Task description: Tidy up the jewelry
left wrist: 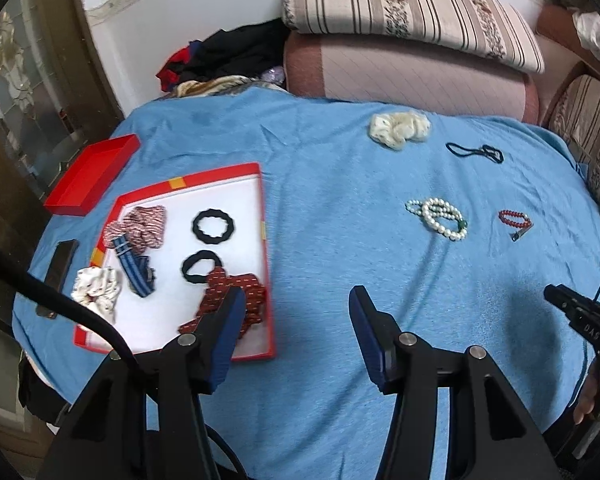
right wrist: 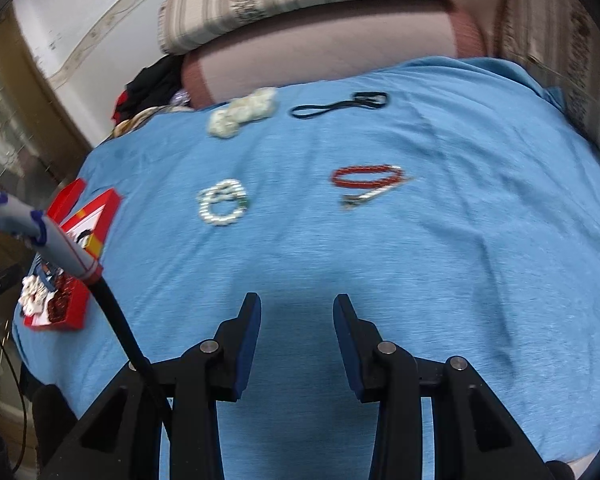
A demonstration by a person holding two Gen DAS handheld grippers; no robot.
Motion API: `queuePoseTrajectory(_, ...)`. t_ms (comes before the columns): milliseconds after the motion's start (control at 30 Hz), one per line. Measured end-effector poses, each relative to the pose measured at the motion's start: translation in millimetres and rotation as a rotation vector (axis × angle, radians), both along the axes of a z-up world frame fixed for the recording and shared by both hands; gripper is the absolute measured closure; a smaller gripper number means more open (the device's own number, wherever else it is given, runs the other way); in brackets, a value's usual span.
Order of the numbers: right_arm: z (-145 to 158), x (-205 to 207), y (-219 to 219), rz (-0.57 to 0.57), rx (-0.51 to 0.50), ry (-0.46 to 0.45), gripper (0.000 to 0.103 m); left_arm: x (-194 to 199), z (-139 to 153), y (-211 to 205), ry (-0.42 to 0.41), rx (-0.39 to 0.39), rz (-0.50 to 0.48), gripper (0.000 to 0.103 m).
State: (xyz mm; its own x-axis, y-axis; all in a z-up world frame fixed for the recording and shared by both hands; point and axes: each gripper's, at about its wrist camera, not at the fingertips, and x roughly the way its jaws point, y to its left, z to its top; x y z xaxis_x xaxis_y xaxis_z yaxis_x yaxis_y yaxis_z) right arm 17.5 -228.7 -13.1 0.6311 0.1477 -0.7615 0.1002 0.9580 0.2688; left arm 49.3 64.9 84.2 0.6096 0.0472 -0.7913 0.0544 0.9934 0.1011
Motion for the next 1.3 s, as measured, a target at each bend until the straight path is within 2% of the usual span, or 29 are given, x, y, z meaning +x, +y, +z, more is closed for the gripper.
queuePoseTrajectory(167,-5.8,9.6,-34.8,-0.074,0.001,0.014,0.062,23.7,-23.6,-16.7,0.055,-0.050,-0.025,0.050)
queuePoseTrajectory(333,-9.3,37.8,-51.3,-0.100,0.022,0.023,0.062,54.8,-44.9,-47.6,0.095,-0.090,-0.081,0.050)
queuePoseTrajectory(400,-7.9,50.3,-52.2,-0.093,0.025,0.015,0.062,68.8,-53.0,-58.9,0.114,-0.103,-0.097,0.050)
queuePoseTrajectory(500,-5.0,72.0,-50.3,-0.059,0.034,0.008,0.062,92.1,-66.6,-75.7,0.152,-0.163,-0.127,0.050)
queuePoseTrajectory(633,-6.4,104.9,-47.5,-0.013,-0.028,0.015,0.062,120.7,-88.2,-94.9,0.219,-0.245,-0.165,0.050)
queuePoseTrajectory(700,-10.7,119.0,-50.1,-0.008,-0.050,0.033,0.062,133.7,-101.0,-103.3,0.257,-0.284,-0.178,0.053)
queuePoseTrajectory(767,-17.5,134.3,-52.7,0.013,-0.058,0.060,0.062,143.4,-111.8,-110.9,0.286,-0.312,-0.189,0.062)
queuePoseTrajectory(1067,-34.9,160.6,-43.5,0.118,-0.171,0.106,0.061,159.4,-123.2,-122.1,0.292,-0.389,-0.194,0.063)
queuePoseTrajectory(1100,-35.2,161.6,-42.0,0.128,-0.179,0.108,0.061,159.6,-123.6,-123.7,0.289,-0.387,-0.193,0.067)
queuePoseTrajectory(1133,-36.1,162.4,-39.5,0.143,-0.195,0.111,0.061,159.9,-124.1,-125.2,0.287,-0.377,-0.193,0.082)
queuePoseTrajectory(1167,-36.6,163.5,-37.6,0.151,-0.213,0.114,0.063,161.6,-125.6,-129.0,0.294,-0.367,-0.195,0.093)
queuePoseTrajectory(1200,-36.2,163.2,-33.9,0.165,-0.236,0.111,0.067,161.8,-126.2,-129.7,0.297,-0.364,-0.190,0.093)
queuePoseTrajectory(1233,-35.6,162.8,-30.3,0.188,-0.241,0.113,0.088,160.9,-125.1,-129.7,0.291,-0.363,-0.187,0.094)
queuePoseTrajectory(1267,-34.3,162.3,-27.7,0.199,-0.240,0.116,0.098,158.0,-122.4,-129.2,0.287,-0.356,-0.186,0.094)
queuePoseTrajectory(1300,-31.2,160.8,-25.5,0.206,-0.233,0.115,0.099,156.0,-119.9,-128.0,0.284,-0.353,-0.184,0.094)
